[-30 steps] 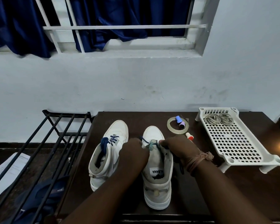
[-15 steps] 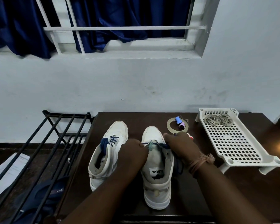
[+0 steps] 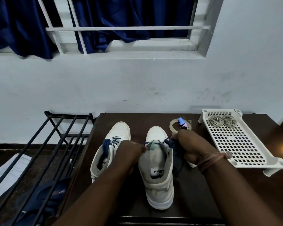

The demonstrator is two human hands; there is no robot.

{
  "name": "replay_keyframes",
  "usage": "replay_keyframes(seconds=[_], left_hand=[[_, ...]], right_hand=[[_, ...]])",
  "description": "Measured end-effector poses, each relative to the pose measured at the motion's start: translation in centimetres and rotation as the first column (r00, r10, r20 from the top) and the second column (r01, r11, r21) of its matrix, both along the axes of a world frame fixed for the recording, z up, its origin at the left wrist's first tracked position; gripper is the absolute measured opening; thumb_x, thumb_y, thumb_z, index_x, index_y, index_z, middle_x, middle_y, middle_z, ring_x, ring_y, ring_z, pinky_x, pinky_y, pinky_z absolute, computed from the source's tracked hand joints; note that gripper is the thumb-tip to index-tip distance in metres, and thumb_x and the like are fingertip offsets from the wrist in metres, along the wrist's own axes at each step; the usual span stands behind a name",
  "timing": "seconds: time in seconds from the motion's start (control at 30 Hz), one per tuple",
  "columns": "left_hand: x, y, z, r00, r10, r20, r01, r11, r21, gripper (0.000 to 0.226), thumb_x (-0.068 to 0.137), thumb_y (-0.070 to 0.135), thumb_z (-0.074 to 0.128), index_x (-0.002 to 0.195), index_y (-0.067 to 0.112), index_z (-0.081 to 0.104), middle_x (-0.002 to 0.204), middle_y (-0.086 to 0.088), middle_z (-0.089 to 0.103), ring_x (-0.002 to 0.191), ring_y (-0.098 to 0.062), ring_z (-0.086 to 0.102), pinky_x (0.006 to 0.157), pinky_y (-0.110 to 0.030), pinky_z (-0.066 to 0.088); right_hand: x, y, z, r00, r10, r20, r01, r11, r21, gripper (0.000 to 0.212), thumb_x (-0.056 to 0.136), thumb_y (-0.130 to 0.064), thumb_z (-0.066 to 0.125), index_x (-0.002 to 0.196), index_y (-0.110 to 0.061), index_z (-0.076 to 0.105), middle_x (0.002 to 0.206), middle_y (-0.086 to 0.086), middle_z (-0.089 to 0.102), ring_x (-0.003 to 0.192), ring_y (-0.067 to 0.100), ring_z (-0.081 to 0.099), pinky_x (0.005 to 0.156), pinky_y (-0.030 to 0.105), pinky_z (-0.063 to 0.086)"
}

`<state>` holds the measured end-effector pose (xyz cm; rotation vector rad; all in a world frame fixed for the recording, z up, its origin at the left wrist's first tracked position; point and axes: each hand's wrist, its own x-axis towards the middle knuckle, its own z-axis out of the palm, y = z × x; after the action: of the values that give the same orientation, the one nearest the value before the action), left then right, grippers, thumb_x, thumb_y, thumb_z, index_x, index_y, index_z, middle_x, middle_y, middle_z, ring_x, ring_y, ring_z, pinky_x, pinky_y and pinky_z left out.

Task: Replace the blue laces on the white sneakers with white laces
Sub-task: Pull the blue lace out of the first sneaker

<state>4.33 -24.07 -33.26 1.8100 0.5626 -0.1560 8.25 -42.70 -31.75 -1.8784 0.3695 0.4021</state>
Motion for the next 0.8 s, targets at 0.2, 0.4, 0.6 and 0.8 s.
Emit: replay_keyframes(seconds=[0.2, 0.4, 0.6, 0.8], left_hand=[[0.1, -0.1, 0.0, 0.999, -0.009, 0.045, 0.008, 1.000, 0.008, 0.007, 0.071, 0.014, 0.080, 0.070, 0.007, 0.078, 0.067, -0.010, 0.074, 0.063, -0.021, 0.065, 0.062, -0.031, 0.047], [0.2, -0.3, -0.3, 0.994, -0.036, 0.107, 0.033, 0.999, 0.025, 0.025, 0.057, 0.030, 0.072, 0.066, 0.007, 0.075, 0.067, -0.016, 0.071, 0.061, -0.022, 0.062, 0.063, -0.042, 0.051], [0.6, -0.2, -0.6, 0.985, -0.102, 0.138, 0.084, 0.988, 0.132, 0.023, 0.075, 0.023, 0.070, 0.067, 0.001, 0.069, 0.068, -0.016, 0.068, 0.068, -0.035, 0.064, 0.069, -0.046, 0.053], [0.1, -0.5, -0.3, 0.981, -0.191, 0.033, 0.178, 0.956, 0.232, 0.037, 0.072, 0.042, 0.071, 0.054, 0.013, 0.056, 0.053, 0.002, 0.053, 0.067, -0.028, 0.062, 0.059, -0.029, 0.037]], right_hand=[[-0.1, 1.1, 1.2, 0.957, -0.273, -0.094, 0.281, 0.806, 0.521, 0.033, 0.099, 0.000, 0.037, 0.069, -0.008, 0.048, 0.064, 0.010, 0.054, 0.057, 0.022, 0.038, 0.057, 0.029, 0.030], [0.0, 0.5, 0.0, 0.909, -0.417, -0.012, 0.364, 0.779, 0.511, 0.006, 0.094, -0.025, 0.054, 0.090, -0.020, 0.053, 0.055, 0.001, 0.044, 0.052, 0.020, 0.043, 0.051, 0.032, 0.037], [-1.2, 1.5, -0.9, 0.991, -0.120, 0.067, 0.123, 0.991, -0.043, 0.036, 0.085, -0.034, 0.070, 0.079, 0.002, 0.071, 0.077, 0.016, 0.070, 0.070, 0.022, 0.059, 0.068, 0.033, 0.046], [-0.6, 1.8, -2.2, 0.991, -0.117, -0.060, 0.120, 0.992, 0.047, 0.018, 0.058, -0.032, 0.076, 0.053, -0.015, 0.074, 0.075, 0.011, 0.072, 0.075, 0.029, 0.068, 0.078, 0.041, 0.054]])
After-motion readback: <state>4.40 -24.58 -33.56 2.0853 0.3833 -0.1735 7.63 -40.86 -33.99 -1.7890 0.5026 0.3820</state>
